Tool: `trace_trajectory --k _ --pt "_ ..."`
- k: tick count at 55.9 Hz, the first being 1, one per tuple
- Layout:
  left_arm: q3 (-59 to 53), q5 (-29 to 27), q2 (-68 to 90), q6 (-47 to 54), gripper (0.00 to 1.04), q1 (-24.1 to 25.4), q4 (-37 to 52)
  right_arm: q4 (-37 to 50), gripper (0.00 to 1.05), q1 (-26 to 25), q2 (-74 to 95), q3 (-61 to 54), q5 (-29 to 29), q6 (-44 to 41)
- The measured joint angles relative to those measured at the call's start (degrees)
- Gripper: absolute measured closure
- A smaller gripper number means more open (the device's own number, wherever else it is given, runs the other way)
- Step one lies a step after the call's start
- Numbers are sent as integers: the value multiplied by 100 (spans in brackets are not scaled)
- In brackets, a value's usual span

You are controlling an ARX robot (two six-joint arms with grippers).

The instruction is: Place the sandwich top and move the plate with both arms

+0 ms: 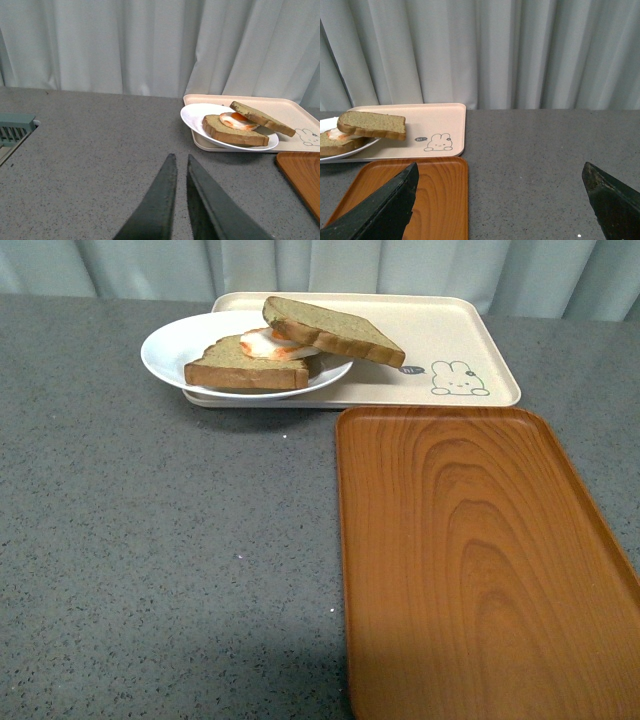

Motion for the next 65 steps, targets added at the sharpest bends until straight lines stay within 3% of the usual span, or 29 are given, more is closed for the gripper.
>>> trace_trajectory --k 18,23,29,65 --pt "0 0 0 0 41 0 0 0 9 0 2 0 2 0" --pt "0 0 0 0 20 0 0 0 9 0 2 0 0 0" --pt "0 2 0 7 5 0 0 0 9 0 0 0 2 0" --pt "0 0 0 11 6 0 0 0 9 0 0 0 0 0"
